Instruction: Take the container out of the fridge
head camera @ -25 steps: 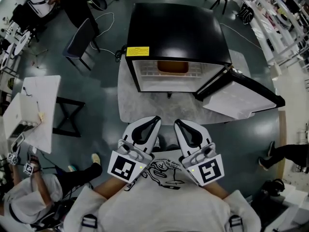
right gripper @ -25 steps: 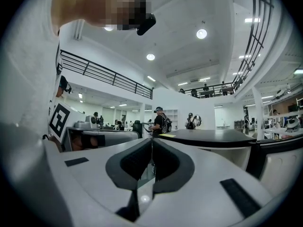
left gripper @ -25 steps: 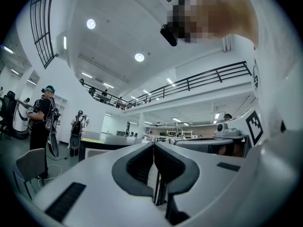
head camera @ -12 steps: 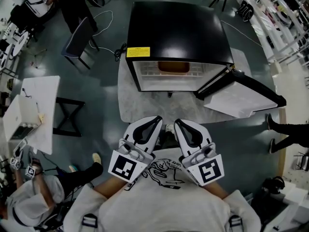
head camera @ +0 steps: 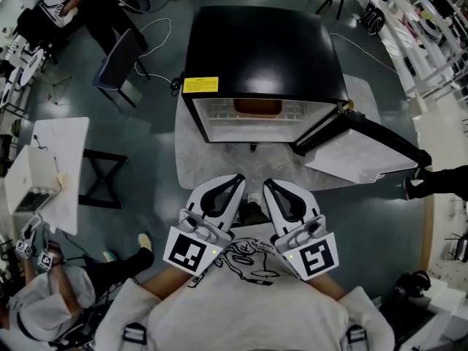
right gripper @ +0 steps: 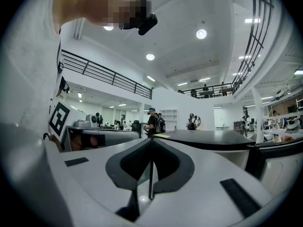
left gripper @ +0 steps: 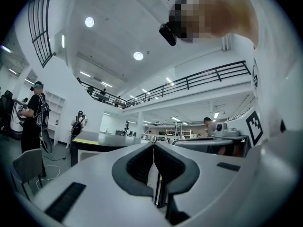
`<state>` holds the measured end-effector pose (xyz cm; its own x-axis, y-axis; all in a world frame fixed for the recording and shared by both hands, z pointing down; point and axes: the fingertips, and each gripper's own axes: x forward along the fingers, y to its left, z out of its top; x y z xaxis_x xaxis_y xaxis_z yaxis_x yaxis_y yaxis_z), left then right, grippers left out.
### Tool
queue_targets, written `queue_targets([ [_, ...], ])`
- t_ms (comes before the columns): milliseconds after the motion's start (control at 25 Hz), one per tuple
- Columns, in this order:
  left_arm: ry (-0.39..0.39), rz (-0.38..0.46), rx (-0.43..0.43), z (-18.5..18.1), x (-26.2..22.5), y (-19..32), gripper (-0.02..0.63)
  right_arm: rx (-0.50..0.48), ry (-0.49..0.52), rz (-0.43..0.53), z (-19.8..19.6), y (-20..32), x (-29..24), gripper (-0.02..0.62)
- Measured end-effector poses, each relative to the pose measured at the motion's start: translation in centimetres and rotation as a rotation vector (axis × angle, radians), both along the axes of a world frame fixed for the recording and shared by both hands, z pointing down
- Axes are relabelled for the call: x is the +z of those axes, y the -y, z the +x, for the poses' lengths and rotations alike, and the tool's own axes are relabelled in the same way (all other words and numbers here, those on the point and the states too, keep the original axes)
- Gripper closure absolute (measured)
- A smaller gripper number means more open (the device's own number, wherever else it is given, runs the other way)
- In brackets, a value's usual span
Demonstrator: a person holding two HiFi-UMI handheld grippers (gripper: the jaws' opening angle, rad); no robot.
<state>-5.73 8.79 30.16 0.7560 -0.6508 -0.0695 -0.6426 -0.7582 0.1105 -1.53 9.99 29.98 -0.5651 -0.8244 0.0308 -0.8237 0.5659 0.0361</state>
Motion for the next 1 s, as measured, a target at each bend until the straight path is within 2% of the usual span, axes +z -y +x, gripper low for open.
queue_targets([
  [1000, 0.009, -0.012, -0.044, 9.7, 0.2, 7.2, 0.589, -0.039, 0.013, -0.009, 9.7, 7.1, 0.2, 0.566],
])
